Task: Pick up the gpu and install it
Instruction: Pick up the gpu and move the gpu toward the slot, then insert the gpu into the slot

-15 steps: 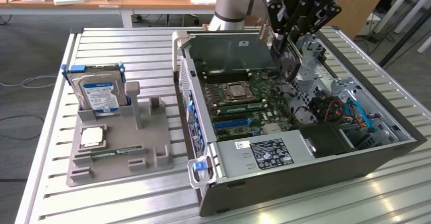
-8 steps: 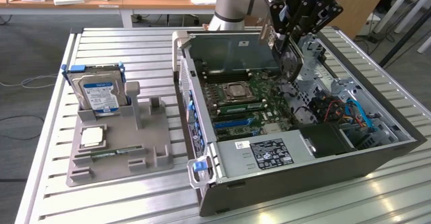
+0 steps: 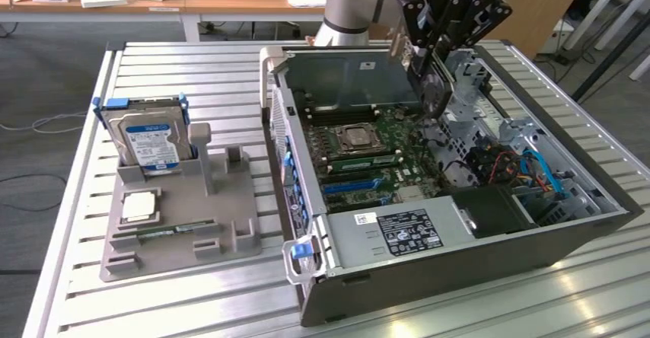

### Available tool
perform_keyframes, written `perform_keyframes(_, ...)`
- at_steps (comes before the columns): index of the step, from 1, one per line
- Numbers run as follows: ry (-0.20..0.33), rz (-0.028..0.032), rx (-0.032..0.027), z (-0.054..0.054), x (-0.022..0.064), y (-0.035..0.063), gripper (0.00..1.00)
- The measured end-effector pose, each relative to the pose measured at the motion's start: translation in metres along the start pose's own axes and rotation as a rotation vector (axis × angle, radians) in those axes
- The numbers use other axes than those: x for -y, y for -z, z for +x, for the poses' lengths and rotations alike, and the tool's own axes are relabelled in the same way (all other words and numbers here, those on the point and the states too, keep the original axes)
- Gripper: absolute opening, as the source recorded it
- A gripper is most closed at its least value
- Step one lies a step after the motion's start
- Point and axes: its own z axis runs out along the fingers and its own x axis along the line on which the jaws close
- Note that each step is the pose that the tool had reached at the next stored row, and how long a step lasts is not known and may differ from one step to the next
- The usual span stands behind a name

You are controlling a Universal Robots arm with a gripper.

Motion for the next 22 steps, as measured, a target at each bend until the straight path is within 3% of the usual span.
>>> perform_keyframes(6, 0.0, -0.0019, -0.0001, 0.001, -0.0079, -0.0013, 0.27)
perform_keyframes(10, 0.0, -0.0068, -0.0005, 0.001, -0.0127, -0.0021, 0.27)
perform_keyframes(12, 0.0, -0.009, -0.0007, 0.001, -0.0131, -0.0023, 0.27)
perform_keyframes(22, 0.0, -0.0091, -0.0007, 0.001, -0.0132, -0.0023, 0.27)
